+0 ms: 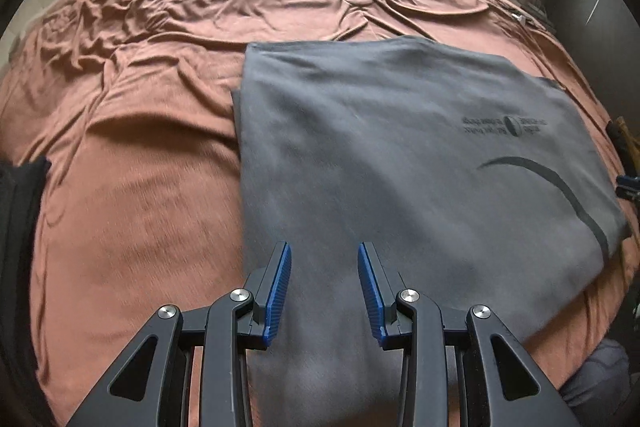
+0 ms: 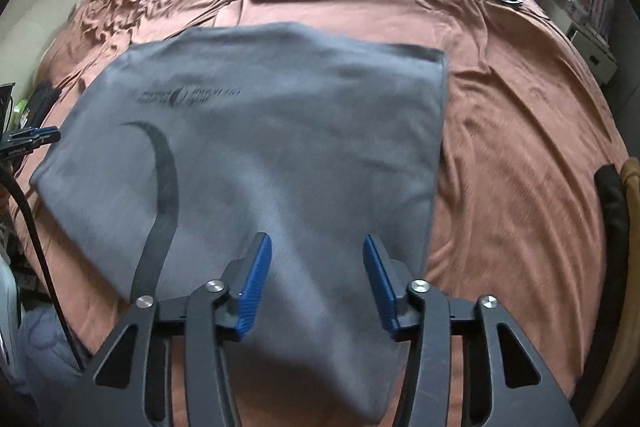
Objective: Fold small clothes
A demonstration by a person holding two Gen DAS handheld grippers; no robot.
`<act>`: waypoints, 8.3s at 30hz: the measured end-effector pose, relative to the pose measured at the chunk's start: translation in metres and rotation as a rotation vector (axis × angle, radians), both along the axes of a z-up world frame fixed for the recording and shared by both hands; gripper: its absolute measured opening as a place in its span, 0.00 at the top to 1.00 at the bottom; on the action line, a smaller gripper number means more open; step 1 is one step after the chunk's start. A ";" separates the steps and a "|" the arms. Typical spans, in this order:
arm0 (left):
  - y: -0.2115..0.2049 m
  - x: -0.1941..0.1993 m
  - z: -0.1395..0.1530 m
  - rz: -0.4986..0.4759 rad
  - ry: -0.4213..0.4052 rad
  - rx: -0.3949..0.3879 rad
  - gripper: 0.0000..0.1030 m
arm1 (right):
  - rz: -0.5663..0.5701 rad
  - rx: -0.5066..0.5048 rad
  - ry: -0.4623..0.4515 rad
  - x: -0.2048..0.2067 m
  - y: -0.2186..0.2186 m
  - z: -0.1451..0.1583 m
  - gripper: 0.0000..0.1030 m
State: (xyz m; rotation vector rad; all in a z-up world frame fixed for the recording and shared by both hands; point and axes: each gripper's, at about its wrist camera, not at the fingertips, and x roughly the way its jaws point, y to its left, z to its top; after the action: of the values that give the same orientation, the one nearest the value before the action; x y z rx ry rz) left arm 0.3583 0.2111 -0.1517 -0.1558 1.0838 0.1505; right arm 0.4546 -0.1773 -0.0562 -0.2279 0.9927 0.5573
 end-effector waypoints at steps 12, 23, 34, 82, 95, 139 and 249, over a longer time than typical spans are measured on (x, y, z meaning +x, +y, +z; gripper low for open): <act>-0.016 -0.039 -0.025 0.003 0.040 -0.014 0.87 | -0.057 -0.018 0.066 -0.031 -0.020 -0.024 0.59; -0.007 -0.078 -0.031 0.072 0.053 -0.045 0.90 | -0.103 -0.068 0.102 -0.049 -0.026 -0.035 0.64; -0.029 -0.083 0.015 0.074 -0.062 -0.107 0.90 | -0.072 -0.003 0.037 -0.067 -0.005 0.012 0.65; 0.012 -0.151 -0.036 0.486 -0.209 -0.582 0.70 | -0.467 0.581 0.194 -0.099 -0.071 -0.064 0.49; 0.029 -0.140 -0.051 0.609 -0.223 -0.646 0.70 | -0.671 0.828 0.229 -0.110 -0.107 -0.104 0.51; 0.014 -0.184 -0.001 0.511 -0.358 -0.527 0.94 | -0.762 0.835 0.062 -0.166 -0.138 -0.065 1.00; 0.020 -0.200 -0.069 0.753 -0.452 -0.889 0.94 | -0.112 0.196 0.187 0.141 0.256 -0.052 1.00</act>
State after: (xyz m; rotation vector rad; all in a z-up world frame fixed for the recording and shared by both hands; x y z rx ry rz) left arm 0.1581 0.2308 -0.2205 -1.3379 0.5284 0.2811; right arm 0.5955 0.0784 -0.1087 0.0548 1.1168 0.5768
